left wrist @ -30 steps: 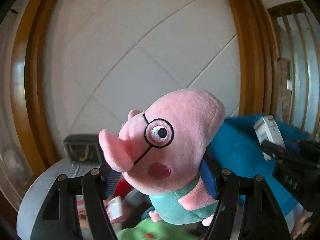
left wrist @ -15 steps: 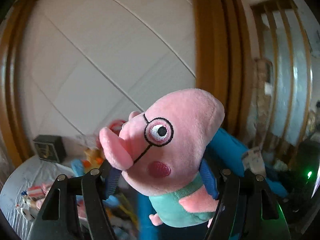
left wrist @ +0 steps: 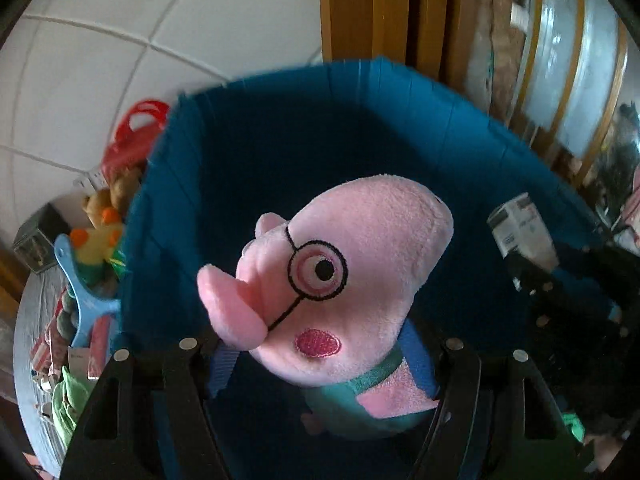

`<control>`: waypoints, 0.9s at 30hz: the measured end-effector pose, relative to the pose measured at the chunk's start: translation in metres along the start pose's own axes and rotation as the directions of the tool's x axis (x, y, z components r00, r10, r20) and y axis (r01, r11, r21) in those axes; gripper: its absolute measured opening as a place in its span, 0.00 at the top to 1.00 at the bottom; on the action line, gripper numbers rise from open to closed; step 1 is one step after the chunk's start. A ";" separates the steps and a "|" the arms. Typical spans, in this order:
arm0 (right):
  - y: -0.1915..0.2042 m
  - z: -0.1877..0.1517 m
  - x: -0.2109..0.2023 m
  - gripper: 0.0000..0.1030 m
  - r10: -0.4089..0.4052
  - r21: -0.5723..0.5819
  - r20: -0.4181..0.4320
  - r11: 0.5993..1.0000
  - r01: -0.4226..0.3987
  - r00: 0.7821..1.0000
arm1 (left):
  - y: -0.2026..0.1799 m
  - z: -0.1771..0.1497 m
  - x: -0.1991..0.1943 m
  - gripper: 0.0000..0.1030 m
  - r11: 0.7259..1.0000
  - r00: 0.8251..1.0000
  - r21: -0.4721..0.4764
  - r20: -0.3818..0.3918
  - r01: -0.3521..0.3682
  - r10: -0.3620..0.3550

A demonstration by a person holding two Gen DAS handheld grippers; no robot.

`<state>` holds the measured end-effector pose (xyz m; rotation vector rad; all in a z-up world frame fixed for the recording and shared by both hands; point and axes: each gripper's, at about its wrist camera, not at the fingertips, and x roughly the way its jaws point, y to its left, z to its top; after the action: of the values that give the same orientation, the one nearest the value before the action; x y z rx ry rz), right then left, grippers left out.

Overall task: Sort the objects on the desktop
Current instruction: 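Open the left tool over the bin while the right tool releases the medicine box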

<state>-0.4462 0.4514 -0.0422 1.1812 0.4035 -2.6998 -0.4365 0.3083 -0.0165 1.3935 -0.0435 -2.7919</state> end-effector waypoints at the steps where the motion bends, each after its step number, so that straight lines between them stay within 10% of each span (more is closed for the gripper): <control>1: -0.002 0.000 0.005 0.71 -0.011 -0.010 -0.025 1.000 0.010 1.000 | -0.002 -0.002 0.006 0.32 1.000 0.999 -0.001 -0.039 0.009 -0.009; 12: -0.009 -0.007 0.031 0.71 -0.044 -0.123 -0.208 0.992 0.019 0.977 | -0.024 -0.018 0.026 0.29 0.999 0.965 0.022 -0.261 0.029 -0.022; 27: -0.010 -0.017 0.022 0.67 -0.051 -0.138 -0.215 0.990 0.021 0.975 | -0.035 -0.037 -0.018 0.28 0.998 0.983 0.055 -0.179 -0.030 0.039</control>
<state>-0.4521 0.4654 -0.0676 1.4478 0.6335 -2.5316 -0.3960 0.3428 -0.0255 1.6345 -0.1374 -2.6430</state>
